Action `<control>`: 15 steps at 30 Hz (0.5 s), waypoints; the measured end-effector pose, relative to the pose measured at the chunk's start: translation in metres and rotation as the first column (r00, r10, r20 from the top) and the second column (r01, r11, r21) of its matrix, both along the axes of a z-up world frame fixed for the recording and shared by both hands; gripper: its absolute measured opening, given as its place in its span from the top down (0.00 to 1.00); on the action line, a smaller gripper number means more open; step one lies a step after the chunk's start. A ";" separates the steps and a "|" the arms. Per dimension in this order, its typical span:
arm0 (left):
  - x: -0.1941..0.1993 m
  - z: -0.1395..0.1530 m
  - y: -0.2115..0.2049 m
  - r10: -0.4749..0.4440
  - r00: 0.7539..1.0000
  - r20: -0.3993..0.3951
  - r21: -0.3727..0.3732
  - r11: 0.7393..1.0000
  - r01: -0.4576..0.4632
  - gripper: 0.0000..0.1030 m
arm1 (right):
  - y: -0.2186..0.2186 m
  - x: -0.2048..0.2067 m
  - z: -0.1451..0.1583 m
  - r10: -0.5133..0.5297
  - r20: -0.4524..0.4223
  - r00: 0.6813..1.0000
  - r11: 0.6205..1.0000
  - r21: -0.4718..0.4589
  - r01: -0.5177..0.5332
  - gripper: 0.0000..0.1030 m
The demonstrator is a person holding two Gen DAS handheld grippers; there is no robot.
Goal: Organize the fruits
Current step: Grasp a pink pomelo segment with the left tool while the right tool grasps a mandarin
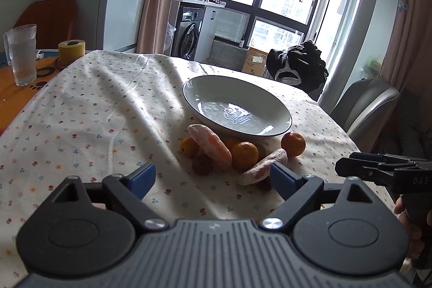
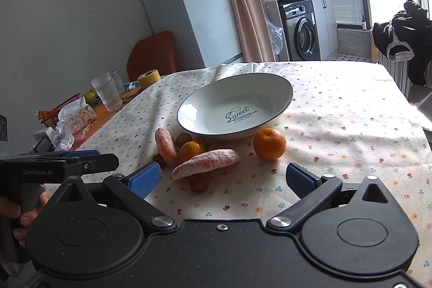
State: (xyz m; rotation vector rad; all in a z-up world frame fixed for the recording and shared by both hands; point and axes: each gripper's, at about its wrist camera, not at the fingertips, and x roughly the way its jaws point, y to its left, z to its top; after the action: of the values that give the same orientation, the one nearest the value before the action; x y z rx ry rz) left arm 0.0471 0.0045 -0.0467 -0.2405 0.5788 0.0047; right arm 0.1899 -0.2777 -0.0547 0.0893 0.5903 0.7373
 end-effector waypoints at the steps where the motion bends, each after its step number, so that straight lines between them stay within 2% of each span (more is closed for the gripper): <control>1: 0.003 -0.002 -0.001 0.000 1.000 -0.004 -0.005 1.000 0.000 0.17 | 0.000 0.002 -0.002 0.000 -0.003 1.000 1.000 -0.001 0.000 0.08; 5: 0.015 -0.007 -0.004 -0.006 1.000 -0.015 0.001 1.000 0.006 0.26 | 0.000 0.013 -0.010 -0.001 -0.014 1.000 1.000 -0.004 0.001 0.21; 7: 0.021 -0.009 -0.005 -0.007 1.000 -0.016 0.000 1.000 0.007 0.31 | 0.000 0.018 -0.014 0.000 -0.023 1.000 1.000 -0.010 0.000 0.22; 15: 0.044 -0.014 -0.005 -0.005 0.999 -0.034 0.000 1.000 0.005 0.39 | 0.003 0.036 -0.023 -0.005 -0.035 0.999 1.000 -0.005 0.005 0.24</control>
State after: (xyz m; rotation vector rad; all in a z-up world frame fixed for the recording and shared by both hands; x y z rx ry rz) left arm 0.0908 -0.0006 -0.0605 -0.2391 0.6137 0.0037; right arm 0.2261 -0.2750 -0.0773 0.0992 0.6246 0.7308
